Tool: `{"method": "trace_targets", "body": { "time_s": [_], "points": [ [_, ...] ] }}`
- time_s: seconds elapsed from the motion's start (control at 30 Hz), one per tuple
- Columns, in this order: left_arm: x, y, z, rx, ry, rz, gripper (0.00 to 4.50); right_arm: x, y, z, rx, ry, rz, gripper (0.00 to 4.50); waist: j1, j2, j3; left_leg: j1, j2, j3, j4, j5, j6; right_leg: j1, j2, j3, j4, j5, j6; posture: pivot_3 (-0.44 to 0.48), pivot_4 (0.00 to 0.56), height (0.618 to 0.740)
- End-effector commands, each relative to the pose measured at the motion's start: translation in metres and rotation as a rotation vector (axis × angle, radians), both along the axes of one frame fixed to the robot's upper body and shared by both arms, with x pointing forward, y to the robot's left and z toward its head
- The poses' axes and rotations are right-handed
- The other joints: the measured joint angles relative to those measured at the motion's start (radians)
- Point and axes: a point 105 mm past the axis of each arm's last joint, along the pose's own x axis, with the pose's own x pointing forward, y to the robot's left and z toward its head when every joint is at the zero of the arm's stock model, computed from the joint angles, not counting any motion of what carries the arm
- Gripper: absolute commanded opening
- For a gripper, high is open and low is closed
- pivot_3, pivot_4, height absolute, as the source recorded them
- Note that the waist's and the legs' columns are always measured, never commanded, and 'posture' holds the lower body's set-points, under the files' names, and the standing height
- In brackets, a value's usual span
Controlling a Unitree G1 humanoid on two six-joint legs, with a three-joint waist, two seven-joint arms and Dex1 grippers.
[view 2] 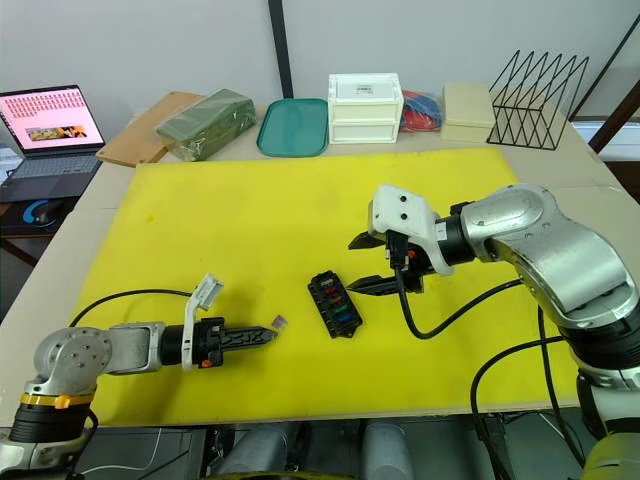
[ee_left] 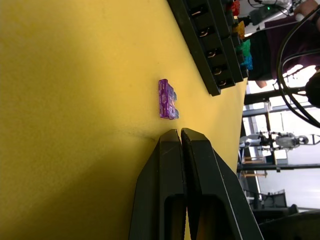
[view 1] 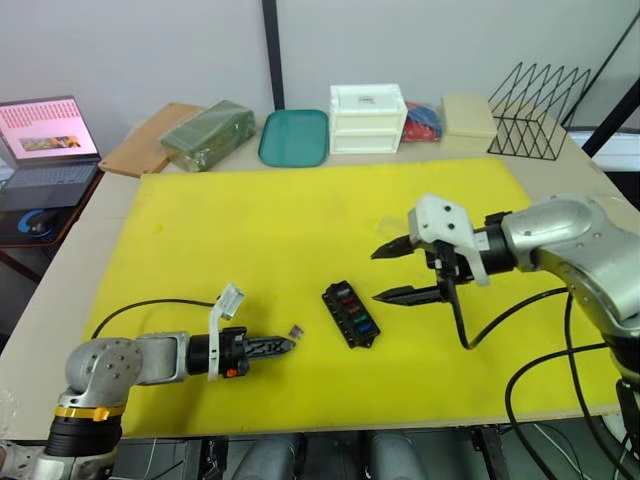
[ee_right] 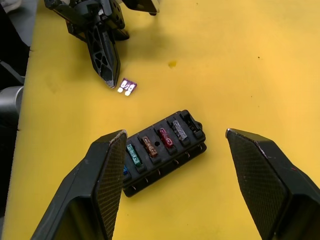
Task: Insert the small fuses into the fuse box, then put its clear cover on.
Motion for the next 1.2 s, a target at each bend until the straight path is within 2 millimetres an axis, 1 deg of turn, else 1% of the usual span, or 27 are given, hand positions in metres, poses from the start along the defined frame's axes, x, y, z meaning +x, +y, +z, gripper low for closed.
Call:
{"method": "trace_targets", "body": {
  "time_s": [0.03,0.1,0.17,0.2,0.33,0.4,0.57,0.6,0.73,0.9,1.0,1.07,1.1,1.13,1.2],
  "points": [
    [0.005,0.014,-0.015,0.064,0.045,0.073,0.11,-0.005,0.004,0.006,0.003,-0.036,0.028,3.41,0.001,0.000,0.000,0.000,0.000,0.000,0.000,0.000,0.000,0.000,0.000,0.000,0.000,0.000,0.000,0.000,0.150,0.740],
    [0.004,0.014,-0.015,0.056,0.049,0.074,0.11,-0.005,0.004,0.005,0.001,-0.037,0.026,3.41,0.001,0.000,0.000,0.000,0.000,0.000,0.000,0.000,0.000,0.000,0.000,0.000,0.000,0.000,0.000,0.000,0.150,0.740],
    [0.004,0.013,-0.014,0.037,0.059,0.090,0.47,-0.005,0.004,0.005,0.000,-0.037,0.025,3.41,0.001,0.000,0.000,0.000,0.000,0.000,0.000,0.000,0.000,0.000,0.000,0.000,0.000,0.000,0.000,0.000,0.150,0.740],
    [0.004,0.014,-0.014,0.032,0.060,0.098,0.69,-0.005,0.004,0.005,0.000,-0.036,0.025,3.41,0.001,0.000,0.000,0.000,0.000,0.000,0.000,0.000,0.000,0.000,0.000,0.000,0.000,0.000,0.000,0.000,0.150,0.740],
    [0.008,0.015,-0.012,0.005,0.057,0.162,1.97,-0.005,0.003,0.004,-0.003,-0.036,0.022,3.41,0.001,0.000,0.000,0.000,0.000,0.000,0.000,0.000,0.000,0.000,0.000,0.000,0.000,0.000,0.000,0.000,0.150,0.740],
    [0.009,0.015,-0.011,-0.009,0.057,0.188,1.97,-0.005,0.003,0.004,-0.003,-0.036,0.021,3.41,0.003,0.000,0.000,0.000,0.000,0.000,0.001,0.000,0.000,0.001,0.000,0.000,0.000,0.000,0.000,0.000,0.150,0.740],
    [0.013,0.013,-0.021,0.036,0.047,0.273,1.97,-0.005,0.004,0.003,-0.003,-0.037,0.023,3.41,0.005,0.001,0.000,0.001,0.000,0.000,0.001,0.000,0.000,0.001,0.000,0.000,0.000,0.000,0.000,0.000,0.150,0.740],
    [0.016,0.011,-0.020,0.037,-0.014,0.290,1.97,-0.005,0.004,0.003,-0.003,-0.037,0.024,3.41,0.005,0.001,-0.001,0.001,0.000,0.000,0.001,0.000,0.000,0.002,0.000,0.000,0.000,0.000,0.000,0.000,0.150,0.740],
    [0.013,0.008,-0.022,0.034,0.030,0.283,1.97,-0.005,0.004,0.003,-0.007,-0.039,0.026,3.41,0.010,0.003,-0.002,0.003,-0.001,0.001,0.001,0.000,0.000,0.004,-0.001,0.000,-0.001,0.000,0.000,0.000,0.150,0.740],
    [0.013,0.003,-0.023,0.040,0.023,0.277,1.97,-0.005,0.004,0.002,-0.010,-0.039,0.026,3.41,0.028,0.003,-0.002,0.004,0.000,0.001,0.001,0.000,0.000,0.005,-0.001,0.000,-0.001,0.000,0.000,0.000,0.150,0.740],
    [0.013,0.003,-0.023,0.048,0.017,0.275,1.30,-0.005,0.004,0.002,-0.011,-0.039,0.025,3.41,0.028,0.003,-0.002,0.004,0.000,0.001,0.001,0.000,0.000,0.005,-0.001,0.000,-0.001,0.000,0.000,0.000,0.150,0.740],
    [0.012,0.003,-0.024,0.061,0.012,0.265,0.63,-0.005,0.003,0.002,-0.012,-0.040,0.023,3.41,0.027,0.003,-0.002,0.004,0.000,0.001,0.001,0.000,0.000,0.005,-0.001,0.000,-0.001,0.000,0.000,0.000,0.150,0.740],
    [0.012,0.003,-0.024,0.066,0.010,0.262,0.22,-0.005,0.003,0.002,-0.012,-0.039,0.023,3.41,0.027,0.003,-0.002,0.004,0.000,0.001,0.001,0.000,0.000,0.005,-0.001,0.000,-0.001,0.000,0.000,0.000,0.150,0.740],
    [0.011,0.005,-0.025,0.077,0.009,0.263,0.01,-0.005,0.003,0.002,-0.012,-0.039,0.022,3.41,0.027,0.003,-0.002,0.004,0.000,0.001,0.000,0.000,0.000,0.005,-0.001,0.000,-0.001,0.000,0.000,0.000,0.150,0.740],
    [0.011,0.007,-0.026,0.091,0.007,0.264,0.01,-0.005,0.003,0.002,-0.012,-0.040,0.023,3.41,0.027,0.003,-0.002,0.005,0.000,0.001,0.000,0.000,0.000,0.005,0.000,0.000,-0.001,0.000,0.000,0.000,0.150,0.740]
  ]
}}
